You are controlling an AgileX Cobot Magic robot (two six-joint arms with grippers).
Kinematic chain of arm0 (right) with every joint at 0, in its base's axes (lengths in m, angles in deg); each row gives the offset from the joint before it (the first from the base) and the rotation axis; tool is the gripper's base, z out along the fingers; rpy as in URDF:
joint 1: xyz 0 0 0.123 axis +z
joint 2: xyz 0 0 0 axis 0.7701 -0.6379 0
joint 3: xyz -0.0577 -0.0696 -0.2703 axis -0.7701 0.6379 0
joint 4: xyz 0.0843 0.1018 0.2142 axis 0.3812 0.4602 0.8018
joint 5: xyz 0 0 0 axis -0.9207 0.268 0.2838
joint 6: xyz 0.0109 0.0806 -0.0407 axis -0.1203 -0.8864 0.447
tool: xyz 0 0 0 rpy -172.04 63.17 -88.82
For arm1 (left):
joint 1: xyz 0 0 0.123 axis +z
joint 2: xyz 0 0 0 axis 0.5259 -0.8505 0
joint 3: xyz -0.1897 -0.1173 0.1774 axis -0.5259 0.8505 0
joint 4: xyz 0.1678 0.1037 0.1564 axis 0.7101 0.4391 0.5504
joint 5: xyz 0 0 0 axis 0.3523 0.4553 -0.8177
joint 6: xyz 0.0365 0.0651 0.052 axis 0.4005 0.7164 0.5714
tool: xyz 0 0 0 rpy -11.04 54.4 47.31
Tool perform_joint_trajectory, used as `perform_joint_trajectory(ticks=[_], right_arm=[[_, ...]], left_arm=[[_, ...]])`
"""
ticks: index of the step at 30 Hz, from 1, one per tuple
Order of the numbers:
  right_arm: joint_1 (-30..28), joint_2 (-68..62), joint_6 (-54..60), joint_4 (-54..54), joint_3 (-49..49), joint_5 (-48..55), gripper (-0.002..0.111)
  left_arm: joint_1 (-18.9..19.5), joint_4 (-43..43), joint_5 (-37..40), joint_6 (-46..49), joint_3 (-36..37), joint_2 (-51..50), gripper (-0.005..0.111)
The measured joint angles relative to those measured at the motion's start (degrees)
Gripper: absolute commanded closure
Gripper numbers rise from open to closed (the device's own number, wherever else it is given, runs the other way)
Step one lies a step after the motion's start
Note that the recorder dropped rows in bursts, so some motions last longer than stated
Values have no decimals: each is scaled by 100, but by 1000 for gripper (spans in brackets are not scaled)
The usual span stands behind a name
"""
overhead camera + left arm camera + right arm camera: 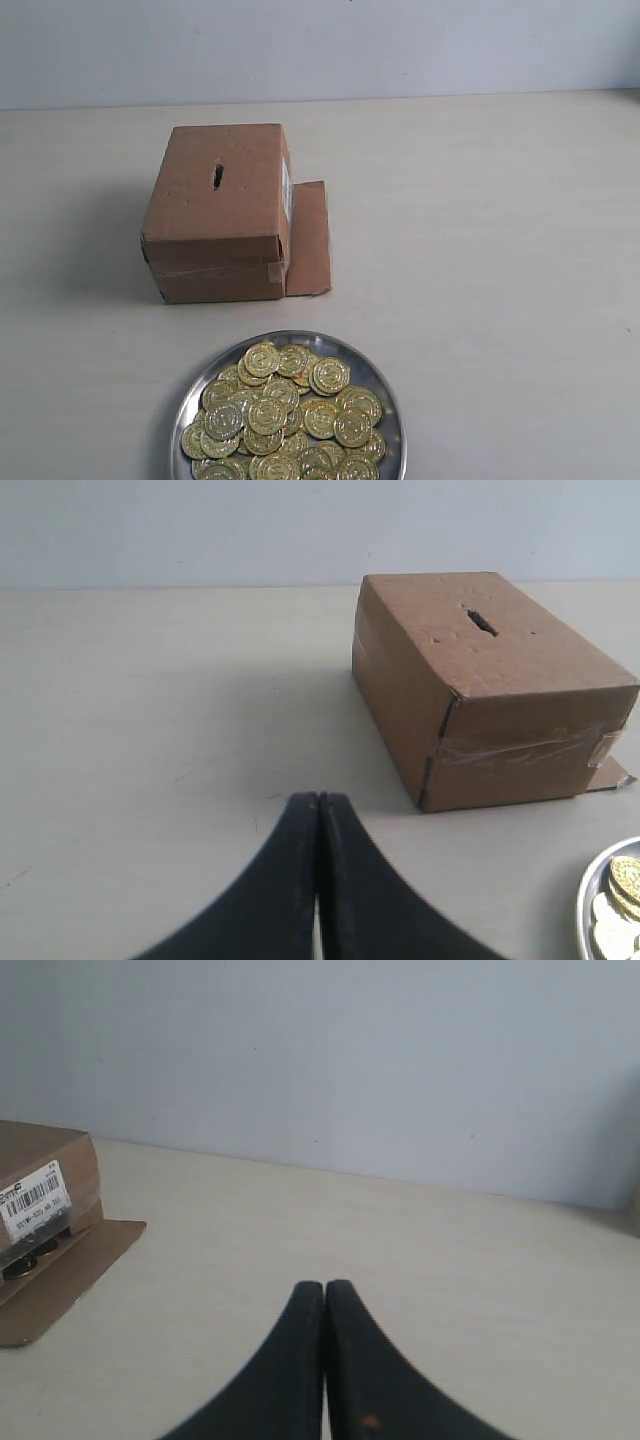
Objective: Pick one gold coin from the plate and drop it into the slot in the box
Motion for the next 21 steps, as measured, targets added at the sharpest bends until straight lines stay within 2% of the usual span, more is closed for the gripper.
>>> perform_joint_trajectory(ticks=[4,11,21], right_arm=[[0,0,-68,55,0,-180,108],[0,0,-1376,1429,0,-892,108],[0,0,-1933,1896,0,-1303,108]], left_arm=[[0,0,0,0,0,0,107],[0,0,0,0,0,0,107],[0,0,0,0,0,0,107]])
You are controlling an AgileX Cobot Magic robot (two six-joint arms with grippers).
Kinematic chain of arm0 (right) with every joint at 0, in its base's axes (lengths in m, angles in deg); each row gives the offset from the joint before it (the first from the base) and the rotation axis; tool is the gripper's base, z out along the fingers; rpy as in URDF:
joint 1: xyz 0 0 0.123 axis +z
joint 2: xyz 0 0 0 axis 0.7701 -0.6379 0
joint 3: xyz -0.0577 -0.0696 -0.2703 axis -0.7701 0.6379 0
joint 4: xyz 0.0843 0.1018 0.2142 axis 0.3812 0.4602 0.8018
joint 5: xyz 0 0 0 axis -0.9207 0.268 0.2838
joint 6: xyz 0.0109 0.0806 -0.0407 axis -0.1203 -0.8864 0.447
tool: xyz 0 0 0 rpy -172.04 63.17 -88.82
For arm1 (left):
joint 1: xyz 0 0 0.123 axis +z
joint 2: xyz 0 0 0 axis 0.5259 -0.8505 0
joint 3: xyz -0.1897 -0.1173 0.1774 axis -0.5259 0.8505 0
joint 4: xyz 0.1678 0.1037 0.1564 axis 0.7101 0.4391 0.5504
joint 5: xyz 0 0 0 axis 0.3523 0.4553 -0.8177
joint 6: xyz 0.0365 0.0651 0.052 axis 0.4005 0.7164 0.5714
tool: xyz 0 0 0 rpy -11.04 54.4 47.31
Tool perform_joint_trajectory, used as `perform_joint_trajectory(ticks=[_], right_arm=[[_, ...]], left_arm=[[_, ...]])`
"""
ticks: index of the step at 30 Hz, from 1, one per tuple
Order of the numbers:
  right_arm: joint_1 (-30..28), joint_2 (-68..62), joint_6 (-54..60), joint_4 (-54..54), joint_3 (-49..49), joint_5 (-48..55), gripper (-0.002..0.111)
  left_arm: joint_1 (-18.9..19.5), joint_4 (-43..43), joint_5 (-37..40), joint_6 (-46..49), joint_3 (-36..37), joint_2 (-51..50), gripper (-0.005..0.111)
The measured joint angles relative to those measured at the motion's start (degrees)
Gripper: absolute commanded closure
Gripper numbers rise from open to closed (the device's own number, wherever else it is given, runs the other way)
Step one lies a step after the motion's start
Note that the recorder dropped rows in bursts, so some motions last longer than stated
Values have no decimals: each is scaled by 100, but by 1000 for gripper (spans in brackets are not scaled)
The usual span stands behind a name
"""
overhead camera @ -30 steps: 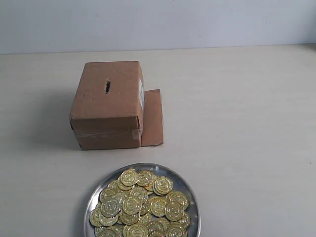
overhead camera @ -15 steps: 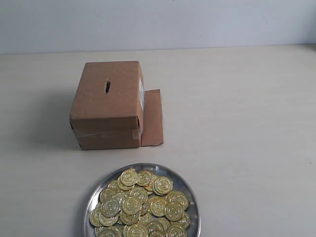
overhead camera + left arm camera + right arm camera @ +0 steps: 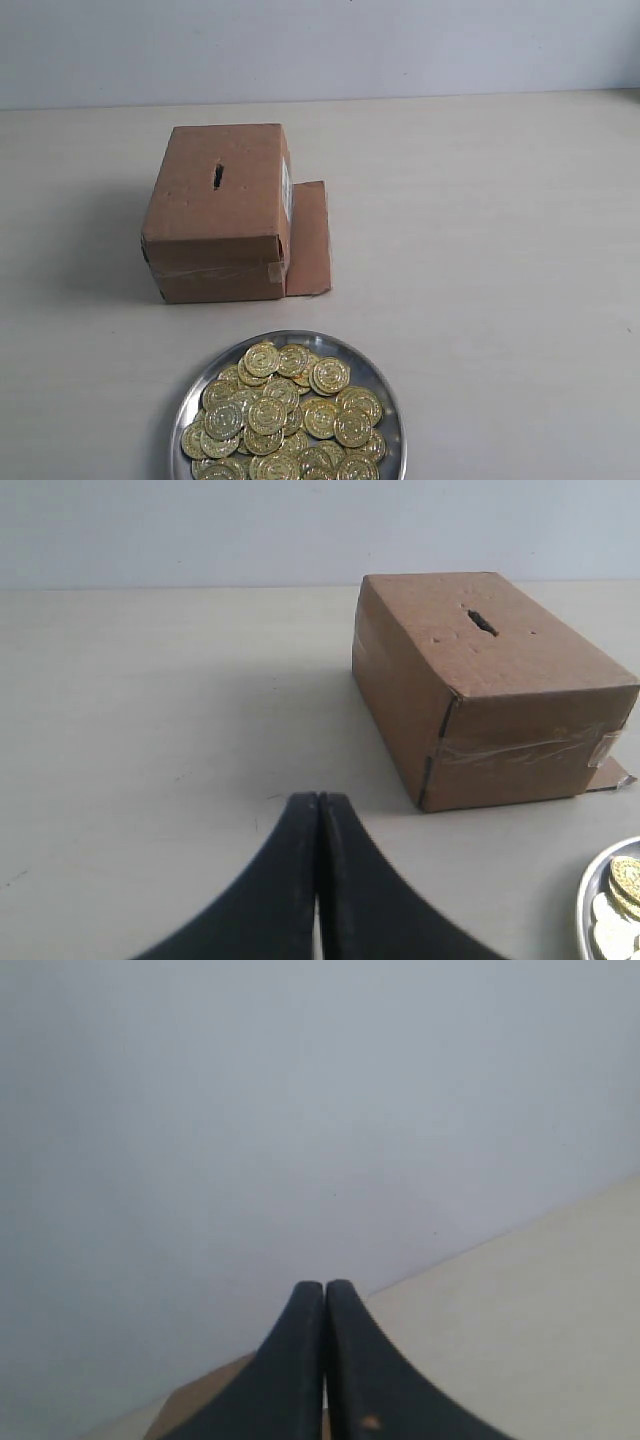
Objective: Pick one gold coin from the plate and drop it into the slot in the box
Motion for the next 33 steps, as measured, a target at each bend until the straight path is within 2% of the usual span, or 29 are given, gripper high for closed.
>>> perform_joint_trajectory(ticks=[7,14,17,22,25,33], right_arm=[[0,0,-40,127,-189,401,108],[0,8,521,174,-1272,1408,108],[-5,-125,1411,558,-1811,2233,108],[-5,-749,3792,1915,-2599,3867,108],[-5,-1254,4773,2722,-2969,4673,108],[-5,-3003,5812,3087,-3774,5817,108]], left_arm=[[0,0,0,0,0,0,107],[0,0,0,0,0,0,107],[0,0,0,0,0,0,107],[0,0,0,0,0,0,107],[0,0,0,0,0,0,107],[0,0,0,0,0,0,107]])
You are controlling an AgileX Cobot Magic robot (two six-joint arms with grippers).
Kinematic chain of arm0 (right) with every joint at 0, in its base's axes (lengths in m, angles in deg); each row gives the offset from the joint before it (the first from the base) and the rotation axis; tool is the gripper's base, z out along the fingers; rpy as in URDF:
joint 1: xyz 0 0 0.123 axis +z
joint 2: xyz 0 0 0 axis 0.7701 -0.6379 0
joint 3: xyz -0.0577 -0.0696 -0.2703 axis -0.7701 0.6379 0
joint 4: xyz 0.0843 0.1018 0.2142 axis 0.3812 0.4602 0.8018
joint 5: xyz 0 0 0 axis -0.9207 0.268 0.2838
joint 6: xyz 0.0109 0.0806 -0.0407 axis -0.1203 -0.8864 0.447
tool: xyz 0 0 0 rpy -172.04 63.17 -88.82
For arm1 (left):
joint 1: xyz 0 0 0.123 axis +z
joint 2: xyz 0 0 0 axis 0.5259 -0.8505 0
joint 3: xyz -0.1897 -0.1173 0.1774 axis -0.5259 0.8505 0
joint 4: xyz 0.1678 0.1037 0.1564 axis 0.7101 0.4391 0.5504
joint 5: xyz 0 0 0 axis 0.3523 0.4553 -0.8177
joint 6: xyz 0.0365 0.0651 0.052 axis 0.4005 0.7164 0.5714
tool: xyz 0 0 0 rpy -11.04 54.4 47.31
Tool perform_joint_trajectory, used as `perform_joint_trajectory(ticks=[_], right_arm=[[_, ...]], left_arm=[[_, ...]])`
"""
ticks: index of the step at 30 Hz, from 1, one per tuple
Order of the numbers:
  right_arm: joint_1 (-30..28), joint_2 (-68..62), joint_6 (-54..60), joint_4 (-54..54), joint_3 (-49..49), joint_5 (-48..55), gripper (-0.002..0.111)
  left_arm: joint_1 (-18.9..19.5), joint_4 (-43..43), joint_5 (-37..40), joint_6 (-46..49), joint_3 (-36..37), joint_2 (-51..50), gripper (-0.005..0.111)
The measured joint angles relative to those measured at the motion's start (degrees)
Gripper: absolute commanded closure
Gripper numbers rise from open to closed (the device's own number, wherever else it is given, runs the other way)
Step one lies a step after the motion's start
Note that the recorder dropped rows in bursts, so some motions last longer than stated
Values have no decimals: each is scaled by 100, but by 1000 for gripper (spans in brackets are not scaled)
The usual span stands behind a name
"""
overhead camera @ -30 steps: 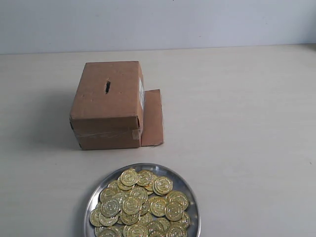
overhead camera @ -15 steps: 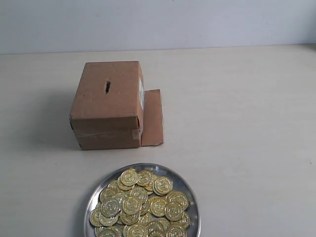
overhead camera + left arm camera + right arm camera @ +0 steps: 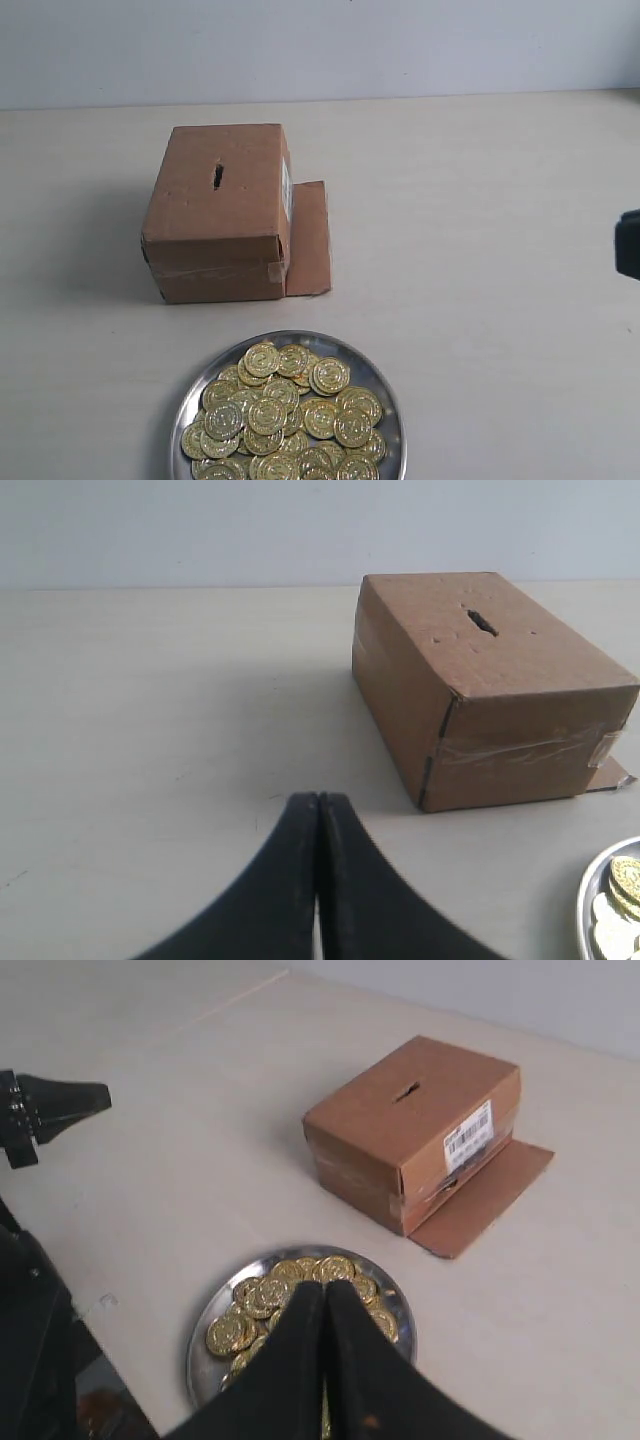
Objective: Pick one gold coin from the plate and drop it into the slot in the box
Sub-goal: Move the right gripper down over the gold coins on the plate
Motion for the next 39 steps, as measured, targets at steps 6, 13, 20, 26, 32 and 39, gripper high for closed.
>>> perform_joint_trajectory(ticks=[6,13,20,26,32,39], right_arm=[[0,-1281,186,0,-460,122,108],[408,-2652,221,-95,-665,74,108],[1498,-3937,232,-710,-668,-597,108],[2380,-4833,232,-1087,-668,-1244,108],[3094,-5647,316,-1397,-668,-1798,108],[3828,-6502,498,-1445,-1577,-2011,106]], left_arm=[[0,0,0,0,0,0,107],[0,0,0,0,0,0,107],[0,0,0,0,0,0,107],[0,0,0,0,0,0,107],[0,0,0,0,0,0,107],[0,0,0,0,0,0,107]])
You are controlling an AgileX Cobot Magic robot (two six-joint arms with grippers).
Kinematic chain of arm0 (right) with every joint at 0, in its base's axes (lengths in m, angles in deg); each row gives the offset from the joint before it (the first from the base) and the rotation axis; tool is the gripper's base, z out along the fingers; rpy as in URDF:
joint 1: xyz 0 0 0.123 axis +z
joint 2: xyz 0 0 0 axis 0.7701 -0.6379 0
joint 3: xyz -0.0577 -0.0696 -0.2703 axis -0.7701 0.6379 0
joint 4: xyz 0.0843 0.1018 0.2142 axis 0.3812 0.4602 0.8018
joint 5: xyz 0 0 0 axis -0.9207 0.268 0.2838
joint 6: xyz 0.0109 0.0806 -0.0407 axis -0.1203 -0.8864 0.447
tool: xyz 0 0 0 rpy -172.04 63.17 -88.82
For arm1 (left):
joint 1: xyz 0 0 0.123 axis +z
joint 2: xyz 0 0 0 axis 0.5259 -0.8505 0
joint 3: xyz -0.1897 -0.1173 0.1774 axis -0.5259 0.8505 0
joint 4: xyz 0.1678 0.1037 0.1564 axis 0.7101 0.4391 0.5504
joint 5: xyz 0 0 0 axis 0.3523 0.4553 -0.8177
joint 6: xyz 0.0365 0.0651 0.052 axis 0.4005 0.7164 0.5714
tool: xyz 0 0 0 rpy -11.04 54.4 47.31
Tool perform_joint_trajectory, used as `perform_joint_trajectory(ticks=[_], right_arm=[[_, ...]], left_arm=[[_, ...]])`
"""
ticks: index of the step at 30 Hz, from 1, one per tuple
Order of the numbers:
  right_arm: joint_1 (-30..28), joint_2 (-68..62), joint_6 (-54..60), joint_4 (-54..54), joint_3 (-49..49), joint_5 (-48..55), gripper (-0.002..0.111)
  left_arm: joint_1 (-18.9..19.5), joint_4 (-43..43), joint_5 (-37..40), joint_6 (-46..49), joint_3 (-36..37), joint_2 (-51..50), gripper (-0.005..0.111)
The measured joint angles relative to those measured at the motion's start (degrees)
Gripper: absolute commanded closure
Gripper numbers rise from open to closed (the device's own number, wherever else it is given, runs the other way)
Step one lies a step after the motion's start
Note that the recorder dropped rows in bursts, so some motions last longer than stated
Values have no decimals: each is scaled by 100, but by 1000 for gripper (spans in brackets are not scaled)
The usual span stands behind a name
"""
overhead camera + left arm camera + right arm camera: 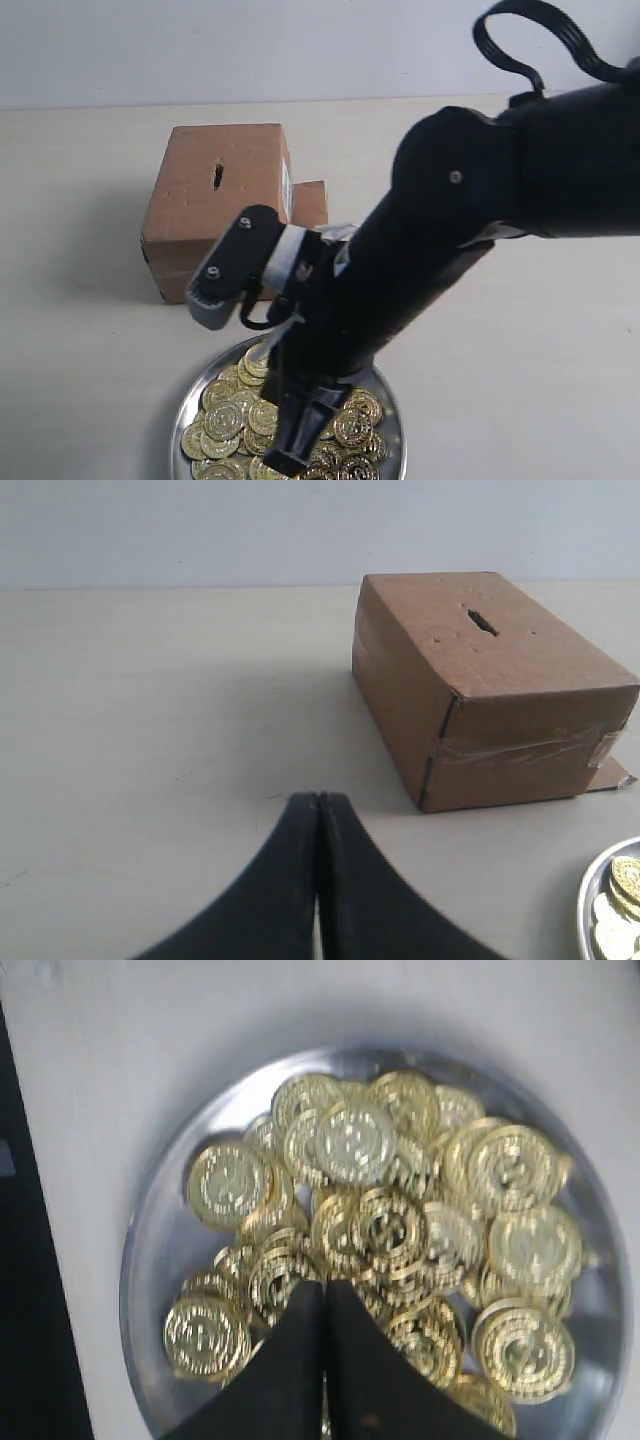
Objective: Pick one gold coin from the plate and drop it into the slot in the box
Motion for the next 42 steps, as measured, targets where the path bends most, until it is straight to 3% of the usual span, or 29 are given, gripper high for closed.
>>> perform_joint_trajectory(ticks=[2,7,10,21,32,42], right_arm=[[84,-252,25,-13,-481,1,97],[107,-958,102,-348,-1011,24,61],[107,-1233,343,-400,-1024,87,50],[119,-1559,800,-934,-1024,189,48],[502,-1757,880,-1596,-1024,-256,49],[502,-1757,719,-1638,-1024,-235,56]], left_arm=[[0,0,0,0,0,0,107],[0,0,0,0,0,0,107],[0,0,0,0,0,0,107],[0,0,0,0,0,0,107],[0,0,0,0,0,0,107],[0,0,0,0,0,0,107]])
